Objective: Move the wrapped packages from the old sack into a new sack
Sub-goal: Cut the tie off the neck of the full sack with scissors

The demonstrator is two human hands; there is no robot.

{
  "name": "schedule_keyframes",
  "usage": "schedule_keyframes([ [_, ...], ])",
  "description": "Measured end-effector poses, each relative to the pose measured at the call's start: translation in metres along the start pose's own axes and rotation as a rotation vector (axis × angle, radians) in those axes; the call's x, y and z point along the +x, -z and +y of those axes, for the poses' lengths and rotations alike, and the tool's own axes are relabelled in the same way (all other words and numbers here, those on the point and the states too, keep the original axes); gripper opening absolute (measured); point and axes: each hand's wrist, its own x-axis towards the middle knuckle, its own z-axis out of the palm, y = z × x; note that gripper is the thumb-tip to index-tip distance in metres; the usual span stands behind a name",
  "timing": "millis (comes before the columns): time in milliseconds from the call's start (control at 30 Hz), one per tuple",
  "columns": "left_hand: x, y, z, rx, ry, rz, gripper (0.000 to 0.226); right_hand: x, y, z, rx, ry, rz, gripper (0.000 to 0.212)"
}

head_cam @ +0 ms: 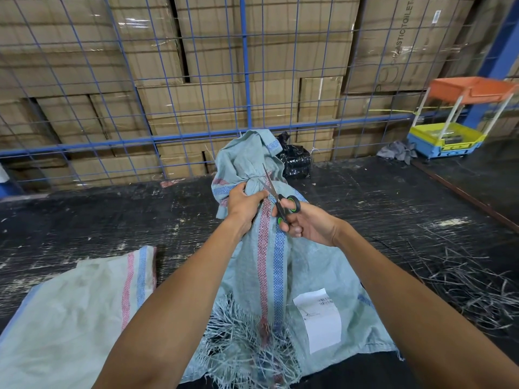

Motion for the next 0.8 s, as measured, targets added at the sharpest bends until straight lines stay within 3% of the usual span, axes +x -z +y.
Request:
schedule_keyframes([
  [300,-0.007,-0.003,0.006,0.015,-0.030,-0.044,0.030,0.009,-0.002,-0.006,-0.025,0.094,0.088,0.049],
  [467,0.000,0.000,0.011,0.027,-0.057,-0.096,0.034,0.009,0.001,0.000,-0.036,0.217,0.137,0.029],
  [600,0.002,0.002,0.014,-0.002,-0.028,-0.102,0.032,0.007,0.003,0.009,-0.045,0.227,0.120,0.036],
  [800,0.004,0.000,0.014,0.001,-0.026,-0.115,0.032,0.007,0.008,0.010,-0.002,0.177,0.098,0.024],
])
